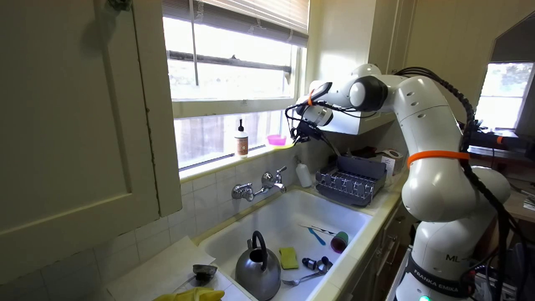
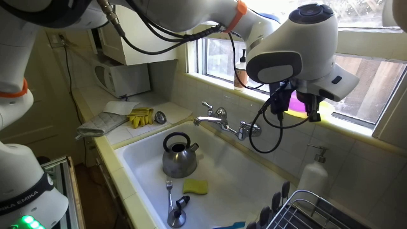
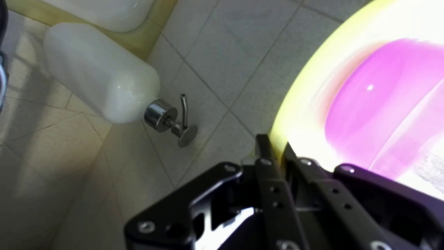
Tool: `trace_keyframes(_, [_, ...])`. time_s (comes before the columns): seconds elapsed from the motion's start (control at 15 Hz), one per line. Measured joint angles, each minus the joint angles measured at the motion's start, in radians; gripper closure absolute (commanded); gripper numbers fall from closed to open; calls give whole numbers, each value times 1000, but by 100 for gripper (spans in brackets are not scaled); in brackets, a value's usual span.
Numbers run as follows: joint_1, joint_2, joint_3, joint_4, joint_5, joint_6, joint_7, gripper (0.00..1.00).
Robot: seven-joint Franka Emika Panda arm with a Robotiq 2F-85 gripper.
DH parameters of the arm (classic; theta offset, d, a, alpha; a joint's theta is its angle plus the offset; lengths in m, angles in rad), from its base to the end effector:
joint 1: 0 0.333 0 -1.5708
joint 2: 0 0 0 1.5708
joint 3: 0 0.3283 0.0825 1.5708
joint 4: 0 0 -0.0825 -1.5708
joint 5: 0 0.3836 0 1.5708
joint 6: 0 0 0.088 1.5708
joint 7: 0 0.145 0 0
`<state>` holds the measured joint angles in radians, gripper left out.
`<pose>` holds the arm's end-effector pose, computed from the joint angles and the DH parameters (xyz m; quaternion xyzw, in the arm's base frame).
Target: Put the plate inside the drying rack
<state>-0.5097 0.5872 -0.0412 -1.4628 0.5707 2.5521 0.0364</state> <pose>0.6669 -0.3976 0.3734 -0.8399 0.4439 -0.2830 0.1323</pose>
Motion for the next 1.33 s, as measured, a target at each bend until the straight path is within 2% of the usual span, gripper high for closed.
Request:
trace_keyframes(0.4, [1,-33,3,-39,30,12,-14,98])
trace_keyframes(1.0, [0,-101,5,-135,165,56,-106,98])
trace_keyframes(1.33, [5,-180,-12,-223,177,56,-112,98])
